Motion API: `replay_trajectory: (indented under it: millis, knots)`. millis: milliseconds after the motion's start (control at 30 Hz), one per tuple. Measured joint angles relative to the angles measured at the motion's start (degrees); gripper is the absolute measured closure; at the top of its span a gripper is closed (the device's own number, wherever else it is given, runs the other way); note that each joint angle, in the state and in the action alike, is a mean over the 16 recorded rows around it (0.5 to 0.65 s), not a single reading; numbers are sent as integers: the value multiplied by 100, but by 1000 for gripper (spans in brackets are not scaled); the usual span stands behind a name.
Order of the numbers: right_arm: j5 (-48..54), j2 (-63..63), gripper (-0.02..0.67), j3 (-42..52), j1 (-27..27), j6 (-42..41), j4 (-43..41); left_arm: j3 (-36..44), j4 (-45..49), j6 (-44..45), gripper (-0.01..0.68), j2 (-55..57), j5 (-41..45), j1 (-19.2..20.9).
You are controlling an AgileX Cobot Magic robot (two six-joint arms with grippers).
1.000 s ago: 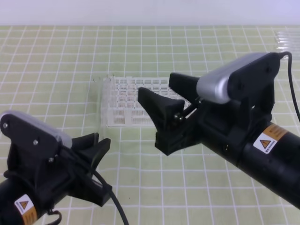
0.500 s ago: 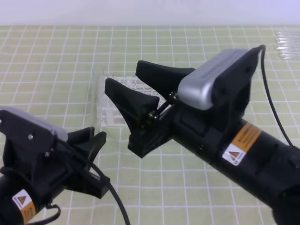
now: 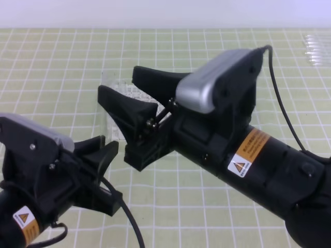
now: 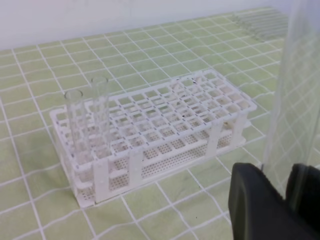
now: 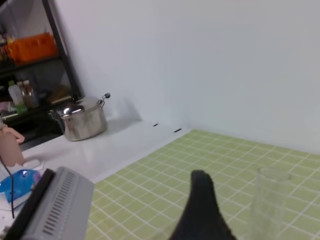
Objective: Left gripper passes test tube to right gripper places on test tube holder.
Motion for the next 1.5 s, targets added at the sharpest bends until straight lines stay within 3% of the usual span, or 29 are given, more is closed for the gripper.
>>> replay_trajectory:
  millis: [667, 1500]
  knots:
    - [265, 12, 197, -174, 0, 309, -248, -1, 16, 498, 581, -420, -404, -1]
    - [146, 253, 198, -349, 0, 770, -639, -45, 75, 434, 600, -425, -684, -3]
